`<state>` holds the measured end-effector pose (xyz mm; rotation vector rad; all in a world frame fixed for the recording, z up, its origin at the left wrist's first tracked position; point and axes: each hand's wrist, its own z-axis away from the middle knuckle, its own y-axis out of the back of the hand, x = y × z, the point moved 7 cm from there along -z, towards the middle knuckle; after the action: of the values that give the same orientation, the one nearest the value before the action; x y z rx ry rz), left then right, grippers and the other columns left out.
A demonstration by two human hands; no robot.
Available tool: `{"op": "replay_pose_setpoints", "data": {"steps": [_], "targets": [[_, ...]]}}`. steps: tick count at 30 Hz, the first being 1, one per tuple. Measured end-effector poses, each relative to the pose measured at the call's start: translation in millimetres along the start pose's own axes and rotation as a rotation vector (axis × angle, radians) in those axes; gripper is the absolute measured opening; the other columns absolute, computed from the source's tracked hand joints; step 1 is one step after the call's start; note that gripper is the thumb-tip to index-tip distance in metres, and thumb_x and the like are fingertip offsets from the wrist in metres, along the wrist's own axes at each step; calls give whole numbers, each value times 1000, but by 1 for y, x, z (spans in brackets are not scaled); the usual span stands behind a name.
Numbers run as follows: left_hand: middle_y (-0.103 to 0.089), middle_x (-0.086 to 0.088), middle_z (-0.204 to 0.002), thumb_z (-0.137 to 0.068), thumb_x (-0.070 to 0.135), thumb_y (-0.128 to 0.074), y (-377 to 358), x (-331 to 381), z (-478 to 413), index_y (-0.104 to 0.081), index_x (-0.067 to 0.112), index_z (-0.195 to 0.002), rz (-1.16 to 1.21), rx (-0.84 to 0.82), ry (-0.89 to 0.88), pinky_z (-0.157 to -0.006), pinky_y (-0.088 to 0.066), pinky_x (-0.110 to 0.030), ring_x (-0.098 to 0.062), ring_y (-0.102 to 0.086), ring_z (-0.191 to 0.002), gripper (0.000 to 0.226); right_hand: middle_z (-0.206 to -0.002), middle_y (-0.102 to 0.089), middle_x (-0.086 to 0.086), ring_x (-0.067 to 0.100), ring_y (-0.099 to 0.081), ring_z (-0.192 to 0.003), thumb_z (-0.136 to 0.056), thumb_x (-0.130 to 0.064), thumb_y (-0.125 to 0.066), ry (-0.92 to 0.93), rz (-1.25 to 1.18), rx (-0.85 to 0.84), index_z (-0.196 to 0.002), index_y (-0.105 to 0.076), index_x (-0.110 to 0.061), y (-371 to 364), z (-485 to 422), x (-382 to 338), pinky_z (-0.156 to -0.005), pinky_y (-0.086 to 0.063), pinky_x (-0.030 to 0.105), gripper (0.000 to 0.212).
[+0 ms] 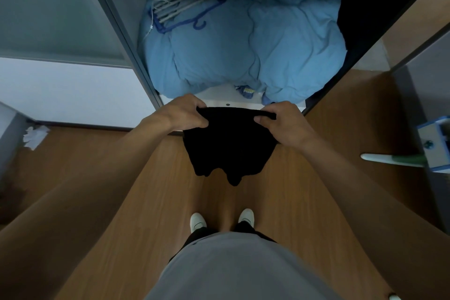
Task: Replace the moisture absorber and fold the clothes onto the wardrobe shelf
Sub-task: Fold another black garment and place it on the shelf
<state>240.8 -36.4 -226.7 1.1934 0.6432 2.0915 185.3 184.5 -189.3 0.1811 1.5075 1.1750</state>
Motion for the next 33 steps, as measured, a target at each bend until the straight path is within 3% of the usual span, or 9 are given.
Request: {"op": "replay_pose_setpoints", "data": {"steps": [2,5,8,11,13,17,20,24,33], "targets": [[-67,6,-90,-78,21,-68,4,-4,0,-73,22,-91,47,45,4,-64,-45,-19,-8,-61,-82,13,-94,-59,13,25,-57,-90,-96,-26,-64,17,26,1,-79,-69,-7,1,0,0,-82,-46,41,27],[-56,12,-113,-78,23,-70,10,-7,-1,-67,22,-89,84,107,-34,-84,-39,-17,-8,-54,-106,11,-131,-53,9,22,-46,-125,-97,-25,-63,46,57,-3,-101,-75,-8,3,-2,-1,-108,-34,33,21],[-60,23,-123,-75,22,-68,13,-8,4,-72,28,-96,270,73,-89,-84,-41,-10,1,-59,-108,22,-127,-64,3,15,-58,-116,-97,-24,-62,25,-88,-79,-105,-74,-5,7,-1,-1,-98,-39,26,24],[-67,22,-75,-60,34,-62,13,-14,11,-74,34,-75,438,23,-104,-67,-44,-16,0,-64,-74,19,-81,-72,3,12,-66,-71,-94,-28,-68,-77,-370,-133,-86,-76,-10,14,0,3,-71,-48,27,21],[-65,15,-67,-63,38,-61,16,-15,11,-72,30,-70,544,63,-120,-66,-43,-22,-2,-63,-69,14,-94,-77,6,17,-72,-84,-93,-28,-69,-161,-666,-67,-96,-77,-12,16,-1,9,-80,-56,28,19],[-77,2,-87,-69,41,-69,13,-11,12,-72,22,-94,836,143,-69,-69,-55,-22,-15,-74,-85,32,-125,-70,6,22,-64,-119,-93,-46,-57,-357,-1400,-69,-117,-72,-18,-23,16,25,-105,-49,37,40],[-78,0,-95,-65,45,-74,9,-17,15,-69,20,-109,976,186,30,-69,-57,-25,-16,-74,-89,51,-134,-63,12,28,-59,-125,-92,-35,-63,-408,-1236,-129,-135,-57,-10,-53,28,31,-113,-40,45,50],[-76,-6,-108,-73,43,-78,5,-34,21,-64,15,-123,1103,201,129,-78,-59,-33,-23,-73,-98,59,-123,-69,14,26,-69,-111,-91,-12,-69,-378,-1130,3,-131,-59,-6,-45,21,22,-102,-51,41,41],[-77,-6,-101,-81,42,-74,2,-30,28,-76,20,-103,1239,99,184,-64,-59,-27,-23,-75,-90,32,-125,-70,8,23,-67,-116,-94,-32,-65,-344,-1181,-35,-129,-64,-12,-13,13,10,-102,-51,41,40]]}}
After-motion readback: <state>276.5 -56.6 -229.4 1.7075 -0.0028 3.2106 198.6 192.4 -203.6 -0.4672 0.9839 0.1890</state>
